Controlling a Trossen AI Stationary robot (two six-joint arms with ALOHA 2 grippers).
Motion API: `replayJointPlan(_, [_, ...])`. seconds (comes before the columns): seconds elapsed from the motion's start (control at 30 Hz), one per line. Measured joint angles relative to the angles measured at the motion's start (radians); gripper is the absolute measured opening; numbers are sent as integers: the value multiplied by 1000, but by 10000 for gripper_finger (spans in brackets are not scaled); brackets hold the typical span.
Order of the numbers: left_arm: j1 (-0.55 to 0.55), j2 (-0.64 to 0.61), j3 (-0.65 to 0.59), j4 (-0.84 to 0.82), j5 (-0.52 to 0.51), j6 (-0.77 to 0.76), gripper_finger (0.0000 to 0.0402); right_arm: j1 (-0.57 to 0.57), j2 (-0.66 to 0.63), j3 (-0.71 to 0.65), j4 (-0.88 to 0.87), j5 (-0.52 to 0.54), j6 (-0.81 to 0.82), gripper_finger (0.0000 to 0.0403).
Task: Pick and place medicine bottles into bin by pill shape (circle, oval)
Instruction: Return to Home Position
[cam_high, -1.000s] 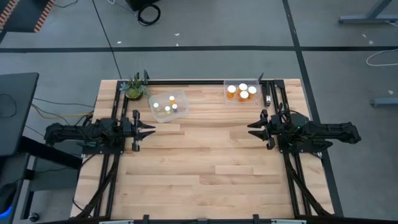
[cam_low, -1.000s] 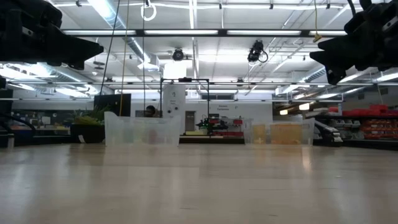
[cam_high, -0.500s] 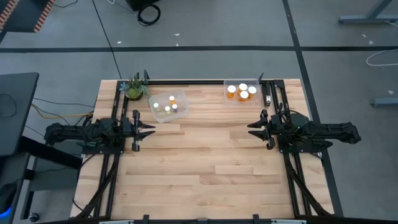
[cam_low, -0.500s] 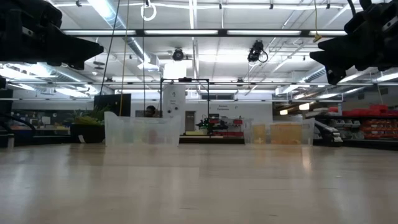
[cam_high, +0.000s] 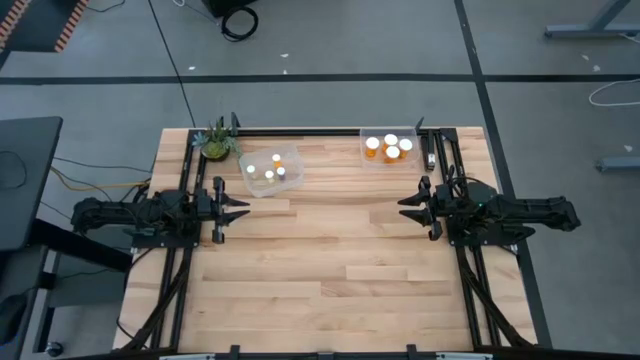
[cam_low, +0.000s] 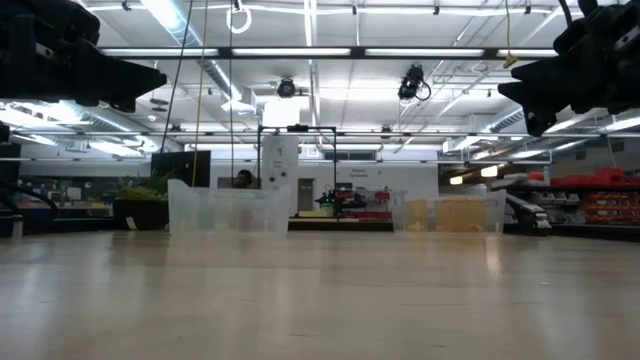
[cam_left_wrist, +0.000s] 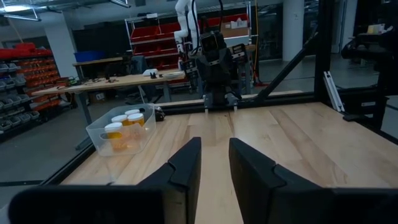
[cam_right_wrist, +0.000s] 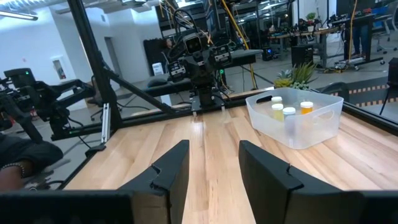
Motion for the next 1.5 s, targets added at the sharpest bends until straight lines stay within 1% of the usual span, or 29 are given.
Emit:
replayJointPlan(0.33, [0, 0, 0, 0, 0, 0, 85, 0, 0, 0, 0, 0, 0, 147])
replayJointPlan(0.63, [0, 0, 0, 0, 0, 0, 93, 0, 0, 0, 0, 0, 0, 147])
replayJointPlan(1.03, [0, 0, 0, 0, 0, 0, 94, 0, 0, 0, 0, 0, 0, 147])
replayJointPlan(1.3, [0, 0, 0, 0, 0, 0, 85, 0, 0, 0, 0, 0, 0, 147])
replayJointPlan(1.5, [0, 0, 0, 0, 0, 0, 91, 0, 0, 0, 0, 0, 0, 147])
